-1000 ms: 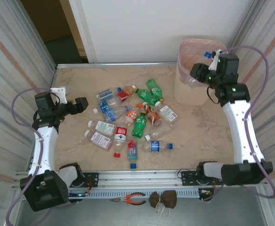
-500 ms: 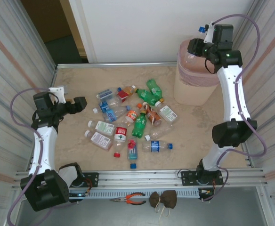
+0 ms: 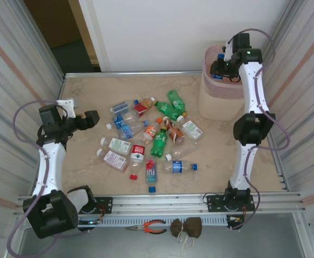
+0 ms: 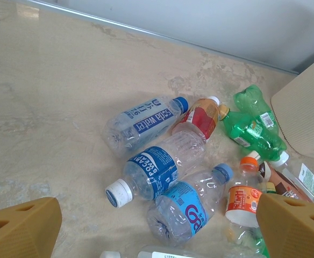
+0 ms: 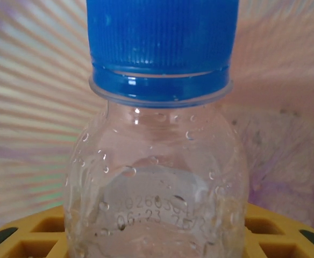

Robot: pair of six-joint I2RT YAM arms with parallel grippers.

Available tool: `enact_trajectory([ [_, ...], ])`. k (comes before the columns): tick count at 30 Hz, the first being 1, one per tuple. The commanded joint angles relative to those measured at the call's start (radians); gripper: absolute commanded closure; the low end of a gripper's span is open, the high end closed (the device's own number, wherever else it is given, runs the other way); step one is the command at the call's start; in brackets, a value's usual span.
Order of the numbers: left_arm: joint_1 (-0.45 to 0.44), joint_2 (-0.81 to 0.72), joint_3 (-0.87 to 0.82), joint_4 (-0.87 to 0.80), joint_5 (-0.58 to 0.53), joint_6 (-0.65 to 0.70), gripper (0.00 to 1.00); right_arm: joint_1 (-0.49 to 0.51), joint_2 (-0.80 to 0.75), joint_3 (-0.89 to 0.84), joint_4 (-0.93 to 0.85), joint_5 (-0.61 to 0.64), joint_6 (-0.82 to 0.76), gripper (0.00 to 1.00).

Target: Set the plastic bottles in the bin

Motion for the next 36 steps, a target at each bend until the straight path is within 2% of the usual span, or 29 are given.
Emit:
enact_trajectory([
  [1,0.007,0.010,0.002,-0.011,0.002,0.005,0.06,-0.001,0.047,0.047,-0.139,-0.056,-0.067,0.58],
  [11,0.007,0.022,0.001,-0.026,-0.001,0.003,0.07,-0.001,0.147,0.014,-0.247,-0.111,-0.116,0.60],
  [19,0.007,0.029,0.002,-0.030,-0.002,0.000,0.07,0.014,0.107,-0.117,-0.279,-0.113,-0.101,0.62],
  [25,0.007,0.046,0.005,-0.026,0.009,-0.008,0.08,0.038,0.090,-0.159,-0.269,-0.089,-0.130,0.54],
  [32,0.007,0.056,0.010,-0.027,0.015,-0.009,0.08,0.042,0.187,-0.091,-0.265,-0.154,-0.167,0.51],
  [36,0.007,0.056,0.009,-0.030,0.008,-0.007,0.08,0.044,0.243,-0.045,-0.275,-0.171,-0.170,0.44],
])
